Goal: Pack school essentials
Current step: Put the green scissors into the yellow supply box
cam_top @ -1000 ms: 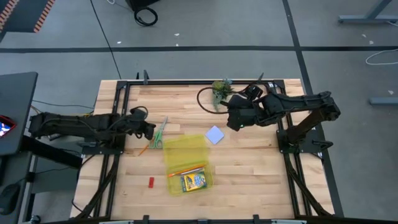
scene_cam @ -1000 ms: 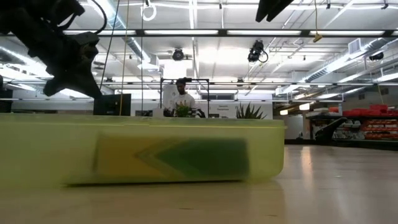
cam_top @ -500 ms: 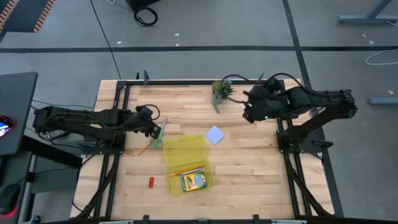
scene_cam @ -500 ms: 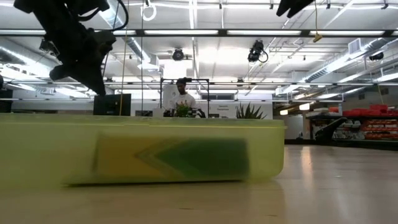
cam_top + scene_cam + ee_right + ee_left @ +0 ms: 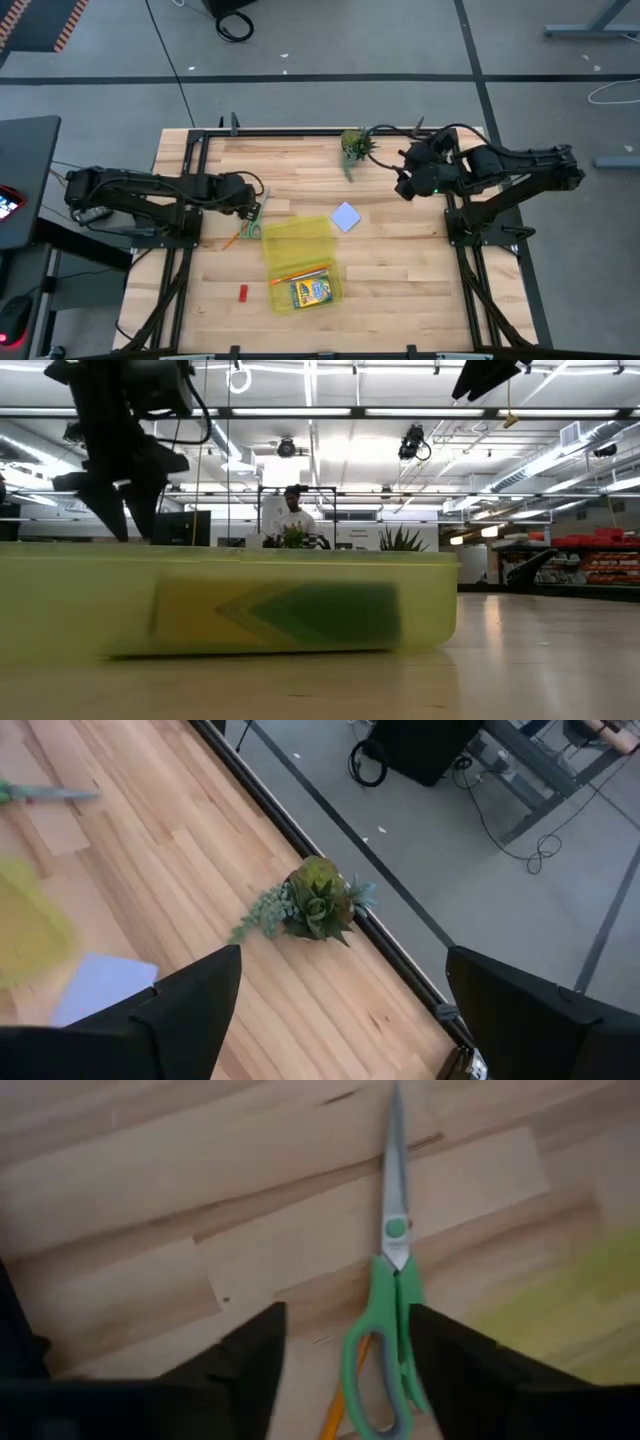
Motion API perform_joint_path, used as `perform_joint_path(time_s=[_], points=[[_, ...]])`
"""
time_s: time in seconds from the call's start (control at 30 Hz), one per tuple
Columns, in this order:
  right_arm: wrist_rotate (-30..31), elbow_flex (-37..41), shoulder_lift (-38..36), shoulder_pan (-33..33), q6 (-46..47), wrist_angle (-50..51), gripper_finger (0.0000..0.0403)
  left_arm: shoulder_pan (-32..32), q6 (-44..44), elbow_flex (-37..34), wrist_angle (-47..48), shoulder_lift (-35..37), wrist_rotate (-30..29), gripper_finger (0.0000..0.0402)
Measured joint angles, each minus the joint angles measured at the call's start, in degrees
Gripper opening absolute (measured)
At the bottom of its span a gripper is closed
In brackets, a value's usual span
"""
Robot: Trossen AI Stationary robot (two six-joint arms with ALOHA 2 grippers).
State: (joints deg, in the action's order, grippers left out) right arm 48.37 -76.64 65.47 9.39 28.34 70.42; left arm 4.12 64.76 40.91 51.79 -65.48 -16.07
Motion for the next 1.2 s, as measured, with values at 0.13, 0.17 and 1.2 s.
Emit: perform_joint_path(time_s=[0.13,0.17,1.2], points=[[-0.08,0.97,0.00,0.00,-1.71,-0.92,0.0359,0.59,2.93,0.00,0.02,-2.60,1.45,0.0287],[-0.12,1.03,0.00,0.00,-2.32,-1.27,0.0359,0.59,3.79,0.00,0.00,-3.24,1.51,0.0296],[-0.11,1.11,-3.23,-1.08,-10.21,-2.72,0.0359,-1.29,9.40,4.59,-3.23,-12.01,-2.78,0.0233]])
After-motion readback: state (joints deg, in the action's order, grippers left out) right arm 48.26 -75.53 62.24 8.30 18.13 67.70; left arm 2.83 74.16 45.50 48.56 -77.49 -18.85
